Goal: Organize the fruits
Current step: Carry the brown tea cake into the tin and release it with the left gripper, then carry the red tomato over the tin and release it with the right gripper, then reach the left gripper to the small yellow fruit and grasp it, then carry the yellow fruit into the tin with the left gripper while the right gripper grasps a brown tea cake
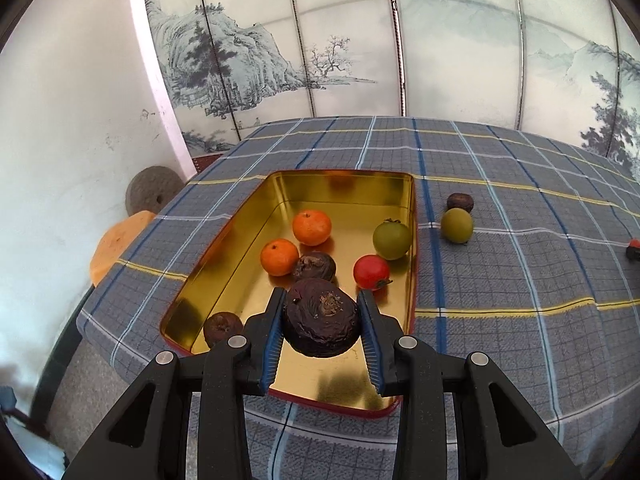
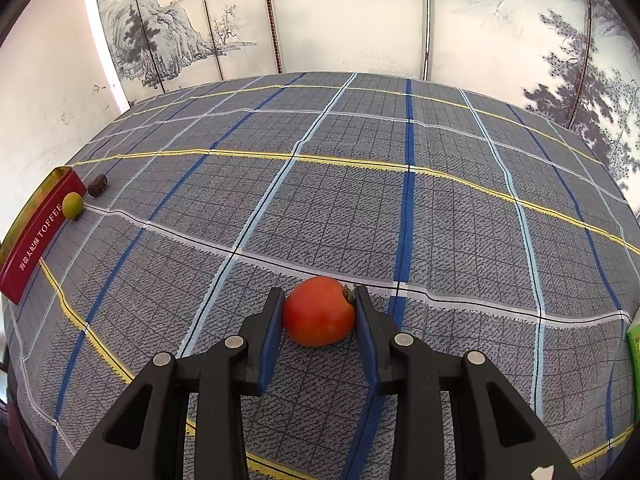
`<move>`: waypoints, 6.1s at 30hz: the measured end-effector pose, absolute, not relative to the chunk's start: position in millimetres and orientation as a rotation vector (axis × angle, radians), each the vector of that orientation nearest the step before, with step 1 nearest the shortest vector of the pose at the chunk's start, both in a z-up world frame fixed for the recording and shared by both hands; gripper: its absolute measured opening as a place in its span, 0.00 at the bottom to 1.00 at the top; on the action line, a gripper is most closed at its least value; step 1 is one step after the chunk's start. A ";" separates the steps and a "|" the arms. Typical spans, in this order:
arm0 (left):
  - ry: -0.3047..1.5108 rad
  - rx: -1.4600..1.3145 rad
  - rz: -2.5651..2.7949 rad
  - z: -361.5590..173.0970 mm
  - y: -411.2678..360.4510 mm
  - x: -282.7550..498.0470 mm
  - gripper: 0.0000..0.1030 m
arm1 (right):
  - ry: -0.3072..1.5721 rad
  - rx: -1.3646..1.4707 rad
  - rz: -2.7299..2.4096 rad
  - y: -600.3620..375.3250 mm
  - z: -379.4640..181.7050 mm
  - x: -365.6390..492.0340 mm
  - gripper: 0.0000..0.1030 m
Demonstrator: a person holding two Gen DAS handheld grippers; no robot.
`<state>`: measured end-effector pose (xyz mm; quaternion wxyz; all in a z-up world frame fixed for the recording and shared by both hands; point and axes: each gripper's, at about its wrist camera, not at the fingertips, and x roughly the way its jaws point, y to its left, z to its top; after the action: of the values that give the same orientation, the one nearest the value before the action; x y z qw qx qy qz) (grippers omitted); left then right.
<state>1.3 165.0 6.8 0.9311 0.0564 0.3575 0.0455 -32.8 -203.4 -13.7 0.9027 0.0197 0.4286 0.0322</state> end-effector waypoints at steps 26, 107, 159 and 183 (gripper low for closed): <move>0.783 0.120 0.133 -20.0 176.4 28.4 0.35 | 0.891 0.000 0.058 -198.2 -14.4 -31.8 0.34; 0.694 0.102 0.274 -2.5 259.2 -90.2 0.78 | 0.967 -0.135 0.726 263.1 27.0 92.3 0.32; 1.088 0.629 -0.684 -40.2 41.4 152.4 0.34 | 0.802 0.179 0.291 -139.6 -3.7 -32.7 0.86; 0.814 0.002 -0.347 55.6 126.2 -24.4 0.35 | 0.865 -0.203 0.620 74.5 -3.8 113.5 0.65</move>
<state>-24.4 126.2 55.6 0.9037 0.0007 0.3939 -0.1679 113.5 74.5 -3.8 0.8568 -0.0967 0.4115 0.2952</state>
